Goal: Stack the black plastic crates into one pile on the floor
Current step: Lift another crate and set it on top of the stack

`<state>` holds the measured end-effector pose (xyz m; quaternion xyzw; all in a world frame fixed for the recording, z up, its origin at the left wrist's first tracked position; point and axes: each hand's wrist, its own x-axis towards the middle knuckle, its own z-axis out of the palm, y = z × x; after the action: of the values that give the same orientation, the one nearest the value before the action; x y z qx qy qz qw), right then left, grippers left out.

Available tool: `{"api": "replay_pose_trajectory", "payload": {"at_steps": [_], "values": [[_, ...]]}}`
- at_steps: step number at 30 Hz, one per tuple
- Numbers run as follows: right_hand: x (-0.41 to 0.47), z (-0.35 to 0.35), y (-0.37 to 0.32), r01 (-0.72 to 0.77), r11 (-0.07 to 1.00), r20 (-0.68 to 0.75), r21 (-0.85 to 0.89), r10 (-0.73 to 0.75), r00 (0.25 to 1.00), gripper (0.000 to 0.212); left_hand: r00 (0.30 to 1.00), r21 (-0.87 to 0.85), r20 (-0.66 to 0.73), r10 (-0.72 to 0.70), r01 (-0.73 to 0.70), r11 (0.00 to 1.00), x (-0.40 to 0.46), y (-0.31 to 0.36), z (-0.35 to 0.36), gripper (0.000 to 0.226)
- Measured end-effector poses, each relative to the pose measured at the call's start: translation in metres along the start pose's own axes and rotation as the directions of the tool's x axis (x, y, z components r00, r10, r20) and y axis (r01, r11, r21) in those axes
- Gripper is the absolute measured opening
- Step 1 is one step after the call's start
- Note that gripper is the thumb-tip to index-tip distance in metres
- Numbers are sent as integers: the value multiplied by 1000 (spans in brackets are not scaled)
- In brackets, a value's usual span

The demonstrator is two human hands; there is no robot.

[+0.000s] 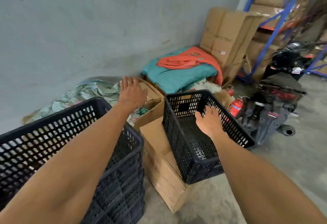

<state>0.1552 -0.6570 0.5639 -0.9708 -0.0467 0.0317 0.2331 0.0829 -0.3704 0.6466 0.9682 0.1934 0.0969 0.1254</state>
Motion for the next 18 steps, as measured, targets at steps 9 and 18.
{"api": "replay_pose_trajectory", "payload": {"at_steps": [9,18], "values": [[4,33,143,-681,723,-23,118,687,726,110,878,-114,432,-207,281,953,46,148,171,87],[31,60,176,-701,449,137,554,781,609,80,797,-196,492,-351,494,847,46,158,232,42]]}}
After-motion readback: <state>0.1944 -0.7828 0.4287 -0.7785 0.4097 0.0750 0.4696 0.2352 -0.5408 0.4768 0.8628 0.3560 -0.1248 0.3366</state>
